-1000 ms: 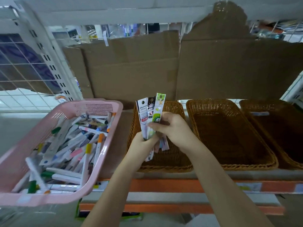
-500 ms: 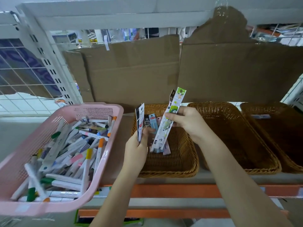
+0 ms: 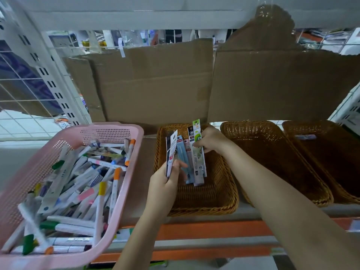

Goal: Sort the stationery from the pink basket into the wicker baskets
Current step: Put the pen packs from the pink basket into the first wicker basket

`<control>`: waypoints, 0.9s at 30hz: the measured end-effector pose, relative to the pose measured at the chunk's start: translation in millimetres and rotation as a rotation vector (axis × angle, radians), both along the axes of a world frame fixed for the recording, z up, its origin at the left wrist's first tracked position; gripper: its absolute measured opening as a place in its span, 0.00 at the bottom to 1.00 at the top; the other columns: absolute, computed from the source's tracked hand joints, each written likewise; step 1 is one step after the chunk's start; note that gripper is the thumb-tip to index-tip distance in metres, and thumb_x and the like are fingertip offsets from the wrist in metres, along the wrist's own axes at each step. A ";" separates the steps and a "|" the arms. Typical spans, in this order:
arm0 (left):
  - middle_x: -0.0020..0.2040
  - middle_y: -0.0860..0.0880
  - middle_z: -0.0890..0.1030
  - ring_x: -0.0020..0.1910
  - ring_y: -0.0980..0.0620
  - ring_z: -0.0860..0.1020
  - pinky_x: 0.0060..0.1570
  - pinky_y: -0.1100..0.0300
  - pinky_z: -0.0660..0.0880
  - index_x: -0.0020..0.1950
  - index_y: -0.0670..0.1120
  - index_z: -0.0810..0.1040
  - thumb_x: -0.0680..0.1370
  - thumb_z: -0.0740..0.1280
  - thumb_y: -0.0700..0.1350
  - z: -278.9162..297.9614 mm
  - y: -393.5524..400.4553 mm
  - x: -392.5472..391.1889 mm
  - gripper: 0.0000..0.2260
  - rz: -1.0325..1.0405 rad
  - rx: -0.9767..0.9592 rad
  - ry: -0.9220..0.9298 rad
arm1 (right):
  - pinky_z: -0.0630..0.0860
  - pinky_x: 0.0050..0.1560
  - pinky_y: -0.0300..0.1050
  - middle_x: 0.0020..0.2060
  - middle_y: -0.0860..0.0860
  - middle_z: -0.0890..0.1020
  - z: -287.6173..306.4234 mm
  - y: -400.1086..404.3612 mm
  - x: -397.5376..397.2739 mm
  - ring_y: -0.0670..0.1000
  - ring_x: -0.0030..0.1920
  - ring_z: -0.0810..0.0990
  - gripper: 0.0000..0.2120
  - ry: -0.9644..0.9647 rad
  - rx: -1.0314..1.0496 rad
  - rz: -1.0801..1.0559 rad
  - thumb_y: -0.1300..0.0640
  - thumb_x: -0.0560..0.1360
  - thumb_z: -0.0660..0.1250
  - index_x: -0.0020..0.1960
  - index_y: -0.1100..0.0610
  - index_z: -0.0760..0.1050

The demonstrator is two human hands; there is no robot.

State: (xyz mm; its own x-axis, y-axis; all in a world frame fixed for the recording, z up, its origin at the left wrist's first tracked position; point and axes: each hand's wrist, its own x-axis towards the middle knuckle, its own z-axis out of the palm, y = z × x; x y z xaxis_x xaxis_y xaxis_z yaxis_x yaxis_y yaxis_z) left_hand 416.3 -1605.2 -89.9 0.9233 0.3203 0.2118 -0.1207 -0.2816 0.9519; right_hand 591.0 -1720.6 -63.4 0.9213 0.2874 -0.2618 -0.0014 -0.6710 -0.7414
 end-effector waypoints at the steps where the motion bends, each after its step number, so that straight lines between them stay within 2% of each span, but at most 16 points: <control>1: 0.33 0.55 0.80 0.33 0.58 0.78 0.37 0.63 0.75 0.43 0.49 0.78 0.82 0.57 0.46 -0.4 0.4 0.2 0.13 -0.008 -0.009 0.000 | 0.81 0.44 0.46 0.52 0.60 0.81 -1.3 3.0 2.0 0.56 0.49 0.82 0.08 0.000 -0.026 -0.002 0.63 0.73 0.71 0.50 0.65 0.78; 3: 0.32 0.57 0.79 0.33 0.60 0.78 0.36 0.66 0.75 0.43 0.48 0.78 0.82 0.57 0.45 -1.3 0.9 0.3 0.13 -0.019 -0.026 0.004 | 0.82 0.44 0.47 0.49 0.59 0.81 -3.1 7.9 3.9 0.55 0.46 0.83 0.04 0.000 -0.086 -0.007 0.64 0.72 0.72 0.42 0.61 0.76; 6: 0.32 0.57 0.79 0.33 0.61 0.78 0.35 0.68 0.75 0.43 0.48 0.78 0.82 0.57 0.45 -2.6 1.1 0.7 0.13 -0.028 -0.044 0.010 | 0.81 0.39 0.44 0.46 0.58 0.80 -7.2 14.2 6.8 0.53 0.37 0.80 0.10 -0.009 -0.182 -0.009 0.63 0.72 0.72 0.37 0.58 0.71; 9: 0.33 0.57 0.80 0.33 0.61 0.77 0.35 0.69 0.74 0.43 0.49 0.78 0.82 0.57 0.44 -2.3 0.7 0.4 0.13 -0.034 -0.042 0.011 | 0.81 0.38 0.44 0.46 0.58 0.82 -6.6 17.4 6.7 0.52 0.33 0.81 0.09 -0.021 -0.272 0.009 0.61 0.73 0.72 0.39 0.59 0.72; 13: 0.30 0.56 0.78 0.30 0.62 0.75 0.32 0.68 0.72 0.42 0.50 0.78 0.82 0.57 0.45 -1.5 0.4 0.3 0.13 -0.033 -0.037 0.018 | 0.81 0.37 0.42 0.47 0.58 0.81 -0.5 12.5 3.6 0.49 0.29 0.80 0.08 -0.029 -0.205 0.008 0.58 0.75 0.70 0.49 0.61 0.73; 16: 0.27 0.56 0.74 0.27 0.61 0.70 0.29 0.68 0.66 0.42 0.51 0.78 0.82 0.56 0.47 -1.6 0.6 0.4 0.14 -0.032 -0.035 0.023 | 0.81 0.46 0.48 0.52 0.59 0.81 2.1 8.8 -2.1 0.54 0.39 0.83 0.14 -0.043 -0.301 0.047 0.59 0.76 0.69 0.58 0.64 0.73; 18: 0.24 0.56 0.71 0.24 0.60 0.67 0.27 0.69 0.64 0.43 0.49 0.78 0.82 0.56 0.47 -1.5 1.0 0.5 0.14 -0.041 -0.049 0.021 | 0.80 0.49 0.48 0.54 0.59 0.80 2.5 9.5 -6.4 0.56 0.47 0.83 0.13 -0.092 -0.435 0.091 0.61 0.76 0.67 0.59 0.63 0.73; 21: 0.23 0.56 0.70 0.23 0.61 0.66 0.26 0.70 0.64 0.44 0.48 0.78 0.82 0.56 0.47 -1.0 1.7 0.2 0.14 -0.047 -0.067 0.017 | 0.78 0.46 0.44 0.54 0.59 0.79 1.1 13.2 -11.7 0.55 0.49 0.80 0.09 -0.141 -0.578 0.130 0.66 0.77 0.64 0.56 0.63 0.74; 23: 0.23 0.56 0.70 0.23 0.61 0.67 0.26 0.71 0.64 0.44 0.47 0.78 0.82 0.56 0.47 -1.2 2.0 0.3 0.14 -0.049 -0.073 0.017 | 0.74 0.45 0.42 0.56 0.59 0.78 2.1 15.0 -16.2 0.55 0.52 0.78 0.10 -0.180 -0.647 0.131 0.69 0.76 0.62 0.57 0.64 0.74; 25: 0.23 0.56 0.70 0.23 0.61 0.66 0.26 0.71 0.64 0.44 0.48 0.78 0.82 0.56 0.47 -1.8 2.1 0.7 0.14 -0.050 -0.072 0.022 | 0.73 0.48 0.44 0.57 0.59 0.77 2.5 14.7 -20.4 0.57 0.57 0.76 0.13 -0.263 -0.675 0.127 0.70 0.75 0.61 0.59 0.64 0.74; 27: 0.23 0.56 0.70 0.23 0.61 0.66 0.26 0.70 0.63 0.43 0.49 0.78 0.82 0.56 0.47 -2.8 2.3 1.3 0.14 -0.050 -0.076 0.026 | 0.72 0.45 0.45 0.55 0.59 0.77 1.3 14.1 -23.7 0.58 0.56 0.77 0.13 -0.361 -0.667 0.126 0.71 0.75 0.59 0.57 0.64 0.74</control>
